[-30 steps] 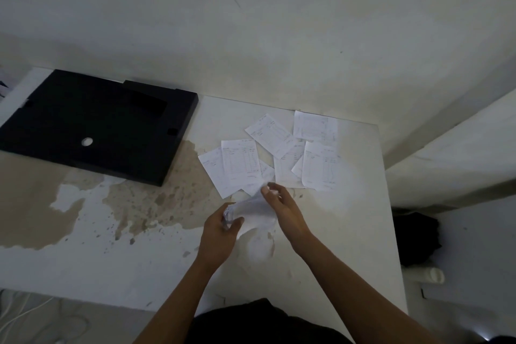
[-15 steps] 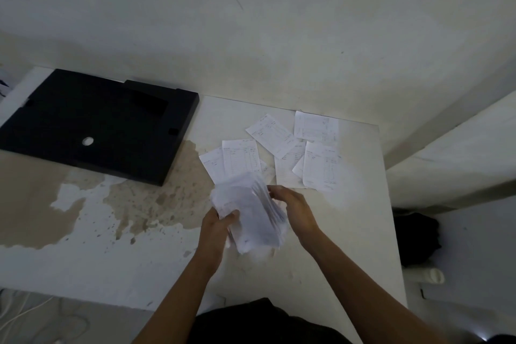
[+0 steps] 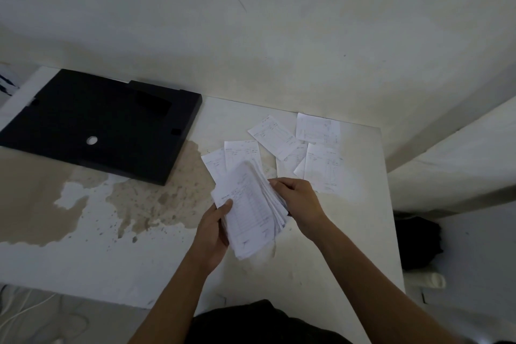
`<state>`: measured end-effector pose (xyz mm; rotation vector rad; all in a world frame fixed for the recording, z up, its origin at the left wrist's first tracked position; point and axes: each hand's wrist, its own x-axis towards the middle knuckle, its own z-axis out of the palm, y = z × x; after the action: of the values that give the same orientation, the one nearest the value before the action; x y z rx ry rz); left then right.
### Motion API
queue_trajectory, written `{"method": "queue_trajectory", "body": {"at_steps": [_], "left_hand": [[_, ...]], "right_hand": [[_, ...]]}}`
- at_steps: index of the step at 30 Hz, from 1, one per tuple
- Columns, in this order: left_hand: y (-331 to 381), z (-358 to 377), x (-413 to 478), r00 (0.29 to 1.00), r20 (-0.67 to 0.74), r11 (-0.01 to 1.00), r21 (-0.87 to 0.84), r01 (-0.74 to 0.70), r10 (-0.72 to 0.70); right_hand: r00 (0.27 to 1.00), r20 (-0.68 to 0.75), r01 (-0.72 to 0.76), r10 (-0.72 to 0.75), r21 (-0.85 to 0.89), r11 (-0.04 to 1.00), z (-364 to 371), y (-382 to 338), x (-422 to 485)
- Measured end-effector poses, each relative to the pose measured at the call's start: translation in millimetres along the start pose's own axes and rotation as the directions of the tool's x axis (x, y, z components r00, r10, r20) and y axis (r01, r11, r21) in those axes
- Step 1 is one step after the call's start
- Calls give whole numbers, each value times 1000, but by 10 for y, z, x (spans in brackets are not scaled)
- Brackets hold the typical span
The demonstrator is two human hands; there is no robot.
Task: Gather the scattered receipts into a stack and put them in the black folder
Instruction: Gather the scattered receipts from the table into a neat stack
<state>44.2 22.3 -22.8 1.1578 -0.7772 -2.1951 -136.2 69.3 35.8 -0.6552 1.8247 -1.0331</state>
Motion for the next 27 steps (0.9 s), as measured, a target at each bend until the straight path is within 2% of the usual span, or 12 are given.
{"method": "queue_trajectory", "body": {"at_steps": [2, 4, 7, 9, 11, 13, 16, 18, 21, 24, 27], "left_hand": [[6, 20, -22, 1000, -6, 1000, -3, -2, 2], [12, 42, -49, 1000, -5, 1000, 26, -10, 10], [31, 101, -59, 1000, -6, 993, 119, -20, 21], [61, 145, -52, 1000, 9, 990, 140, -9, 8], [105, 188, -38, 1000, -5, 997, 78, 25, -24], [157, 213, -43, 996, -84, 995, 90, 37, -30], [210, 239, -48, 994, -94, 944, 330, -16, 50], [233, 283, -57, 992, -82, 917, 393, -59, 99], [276, 358, -67, 991, -72, 916, 392, -79, 116], [284, 407, -88, 991, -37, 917, 385, -101, 125], [260, 461, -123, 983, -58, 907, 399, -137, 174]], "right_hand": [[998, -64, 15, -13, 21, 1000, 12, 8, 8], [998, -49, -30, 31, 29, 999, 31, 1, 14], [991, 106, -54, 78, -214, 975, 15, -10, 22], [989, 130, -28, 64, -261, 965, -13, 52, 33], [995, 52, -82, 87, -90, 993, -76, 132, 42], [990, 14, -141, 141, 183, 973, -151, 211, 59], [989, 61, -150, 137, 437, 887, -239, 276, 58], [985, 112, -171, 132, 513, 841, -264, 307, 41], [975, 165, -219, 152, 557, 801, -241, 335, 1], [976, 101, -212, 192, 634, 744, -209, 367, -5], [976, 40, -173, 216, 745, 644, -162, 382, 5]]}}
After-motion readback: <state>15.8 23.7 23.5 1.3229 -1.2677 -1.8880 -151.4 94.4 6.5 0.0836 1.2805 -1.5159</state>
